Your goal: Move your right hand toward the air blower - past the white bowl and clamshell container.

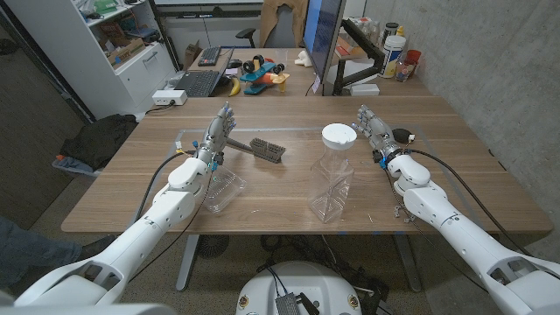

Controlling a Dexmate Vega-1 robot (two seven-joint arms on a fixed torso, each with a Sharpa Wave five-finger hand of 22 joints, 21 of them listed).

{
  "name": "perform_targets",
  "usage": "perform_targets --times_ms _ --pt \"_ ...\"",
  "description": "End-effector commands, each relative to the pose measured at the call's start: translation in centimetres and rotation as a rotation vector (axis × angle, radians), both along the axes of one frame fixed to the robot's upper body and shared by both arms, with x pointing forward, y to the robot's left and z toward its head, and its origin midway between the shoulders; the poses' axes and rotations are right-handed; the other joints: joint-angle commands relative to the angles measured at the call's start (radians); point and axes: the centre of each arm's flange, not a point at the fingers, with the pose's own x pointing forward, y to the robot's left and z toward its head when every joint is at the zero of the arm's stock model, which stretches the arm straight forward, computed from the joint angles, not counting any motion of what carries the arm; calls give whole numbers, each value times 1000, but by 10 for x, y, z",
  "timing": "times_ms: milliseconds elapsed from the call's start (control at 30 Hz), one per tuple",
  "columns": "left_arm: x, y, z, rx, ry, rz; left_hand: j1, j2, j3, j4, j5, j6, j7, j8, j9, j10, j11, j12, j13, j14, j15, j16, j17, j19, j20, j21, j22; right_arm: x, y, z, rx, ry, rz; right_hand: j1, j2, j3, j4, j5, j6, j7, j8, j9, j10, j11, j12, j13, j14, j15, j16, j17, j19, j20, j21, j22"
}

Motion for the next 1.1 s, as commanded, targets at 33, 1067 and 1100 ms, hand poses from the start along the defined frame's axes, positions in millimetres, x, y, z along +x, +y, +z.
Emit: perform_targets --times_ms 33,1067,1100 --pt "-1 -1 0 -10 -4 -2 8 1 5 -6 4 7 6 8 4 -2 -3 7 1 -2 -2 5 4 0 0 -4 5 0 0 0 -3 -1 -1 5 2 3 -1 6 8 -1 3 3 6 8 2 1 0 8 8 -1 10 -1 -6 4" --pt "-8 0 -1 0 -9 12 11 8 5 -13 1 13 4 9 4 6 -5 11 -14 4 -3 7 3 3 2 -19 5 -2 1 11 -65 -45 -47 2 6 -1 -9 7 18 -9 4 2 17 -3 0 2 9 2 12 -11 20 -2 -24 4" --pt "-8 0 0 2 -11 13 11 8 5 -13 1 14 5 9 4 8 -5 12 -14 5 -3 7 3 4 2 -19 5 -2 1 11 -69 -47 -49 2 6 -1 -9 7 18 -9 4 2 17 -4 0 2 10 2 12 -11 21 -2 -24 4"
